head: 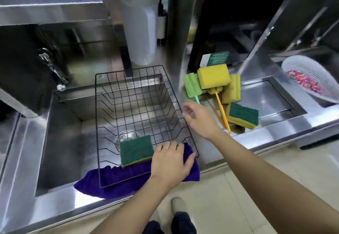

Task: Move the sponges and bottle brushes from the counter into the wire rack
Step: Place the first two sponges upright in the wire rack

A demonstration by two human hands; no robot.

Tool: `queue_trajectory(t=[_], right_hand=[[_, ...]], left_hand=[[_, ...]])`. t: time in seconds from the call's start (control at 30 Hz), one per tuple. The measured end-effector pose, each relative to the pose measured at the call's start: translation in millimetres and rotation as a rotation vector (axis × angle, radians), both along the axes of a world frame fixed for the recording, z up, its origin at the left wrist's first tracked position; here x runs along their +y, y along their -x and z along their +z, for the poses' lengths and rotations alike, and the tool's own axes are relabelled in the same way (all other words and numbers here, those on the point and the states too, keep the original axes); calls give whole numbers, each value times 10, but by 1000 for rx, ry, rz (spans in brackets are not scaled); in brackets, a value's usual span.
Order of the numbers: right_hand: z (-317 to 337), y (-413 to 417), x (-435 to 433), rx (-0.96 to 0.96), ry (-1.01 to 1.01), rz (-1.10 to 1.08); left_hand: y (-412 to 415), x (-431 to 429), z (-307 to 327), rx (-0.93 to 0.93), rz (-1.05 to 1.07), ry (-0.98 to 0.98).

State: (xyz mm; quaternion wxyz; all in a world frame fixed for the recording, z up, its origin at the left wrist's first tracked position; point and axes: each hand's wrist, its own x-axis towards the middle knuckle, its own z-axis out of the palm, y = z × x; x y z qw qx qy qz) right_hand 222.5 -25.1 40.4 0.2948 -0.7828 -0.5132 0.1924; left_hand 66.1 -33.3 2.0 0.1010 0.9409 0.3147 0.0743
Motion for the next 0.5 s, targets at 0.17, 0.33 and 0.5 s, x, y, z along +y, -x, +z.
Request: queue_trajectory(t=[0.17,0.33,0.5], right_hand=[[-14,-584,-287,-257,-14,-241],[-119,-1034,-587,-245,298,-460],[-249,-1322,-805,-198,462,-439]], left_hand=[[-230,-67,39,122,-47,33],[-279,-47,-33,154,-31,69],[-274,-58,-46,182,-10,52]])
